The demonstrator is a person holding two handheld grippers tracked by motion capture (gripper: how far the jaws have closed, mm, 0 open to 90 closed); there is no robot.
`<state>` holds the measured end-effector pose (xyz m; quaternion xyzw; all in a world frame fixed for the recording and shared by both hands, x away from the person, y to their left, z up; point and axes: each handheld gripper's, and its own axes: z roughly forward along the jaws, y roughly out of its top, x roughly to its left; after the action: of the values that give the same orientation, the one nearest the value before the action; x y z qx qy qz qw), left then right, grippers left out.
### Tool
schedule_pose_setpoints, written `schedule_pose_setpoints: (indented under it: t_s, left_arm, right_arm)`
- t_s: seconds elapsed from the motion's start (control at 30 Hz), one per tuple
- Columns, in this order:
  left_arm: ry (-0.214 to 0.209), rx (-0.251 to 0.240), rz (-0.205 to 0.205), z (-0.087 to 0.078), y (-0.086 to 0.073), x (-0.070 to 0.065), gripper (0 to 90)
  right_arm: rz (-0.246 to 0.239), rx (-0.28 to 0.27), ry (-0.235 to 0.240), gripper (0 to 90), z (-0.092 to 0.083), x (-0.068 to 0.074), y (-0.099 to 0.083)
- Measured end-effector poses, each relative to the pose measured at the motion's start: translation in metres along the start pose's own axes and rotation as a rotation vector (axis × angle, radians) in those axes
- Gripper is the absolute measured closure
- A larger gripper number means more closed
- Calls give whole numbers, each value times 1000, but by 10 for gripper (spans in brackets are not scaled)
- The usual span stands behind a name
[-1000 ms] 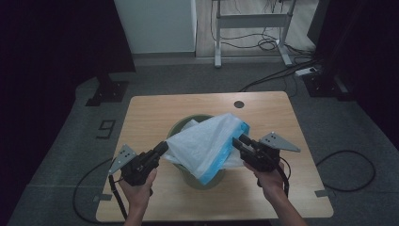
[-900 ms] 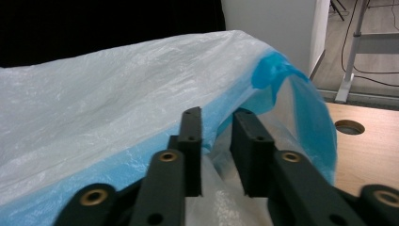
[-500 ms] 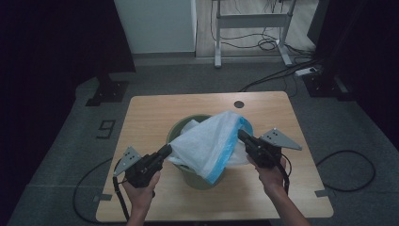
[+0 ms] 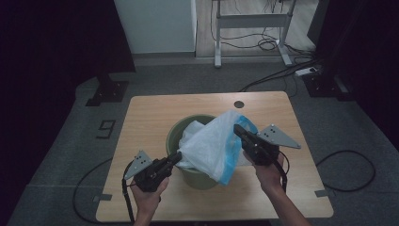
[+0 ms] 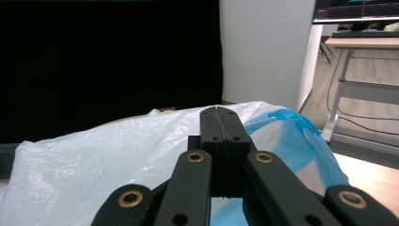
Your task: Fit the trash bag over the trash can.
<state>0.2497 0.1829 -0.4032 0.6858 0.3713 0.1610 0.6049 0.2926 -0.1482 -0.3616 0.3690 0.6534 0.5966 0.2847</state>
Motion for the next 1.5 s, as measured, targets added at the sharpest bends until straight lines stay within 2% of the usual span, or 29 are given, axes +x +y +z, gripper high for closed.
schedule_pose_setpoints:
  t_s: [0.1,0.2,0.23,0.43,0.5,0.63,0.77,0.83,0.87,1.0,1.1,1.17,1.23,1.3,1.5]
  left_arm:
    - [-26,8,11,-5,4,0,706]
    - [2,-12,40,-12,11,-3,587]
    - [2,-15,46,-14,14,-4,520]
    - [25,-32,100,-20,32,-11,457]
    - [27,-18,121,-18,38,-12,456]
    - [-6,40,128,-6,46,-11,435]
    - [-43,107,128,7,44,-13,383]
    - [-37,150,134,16,39,-14,354]
    - [-37,150,134,16,39,-14,350]
    - [-38,195,135,22,33,-15,359]
    - [-39,225,143,25,29,-16,408]
    - [-34,238,145,27,27,-17,465]
    - [-44,250,136,28,24,-16,567]
    - [-44,254,133,29,23,-16,593]
    - [-49,259,119,29,19,-12,786]
  right_arm:
    - [-7,1,11,892,2,2,-2]
    - [-7,0,14,892,2,2,-4]
    - [-5,-3,15,892,2,1,-4]
    - [-15,-12,21,892,1,4,-2]
    - [-16,-17,24,892,1,5,-2]
    - [-17,-17,35,892,3,8,0]
    - [-17,-20,42,893,3,9,-1]
    - [-18,-24,48,893,2,11,-1]
    - [-17,-26,49,892,2,11,-1]
    - [-20,-33,52,892,0,13,0]
    - [-21,-37,58,892,-2,14,1]
    - [-20,-41,60,893,-2,15,1]
    - [-19,-45,62,892,-2,16,1]
    - [-18,-46,64,893,-2,17,1]
    - [-24,-52,70,893,-3,19,2]
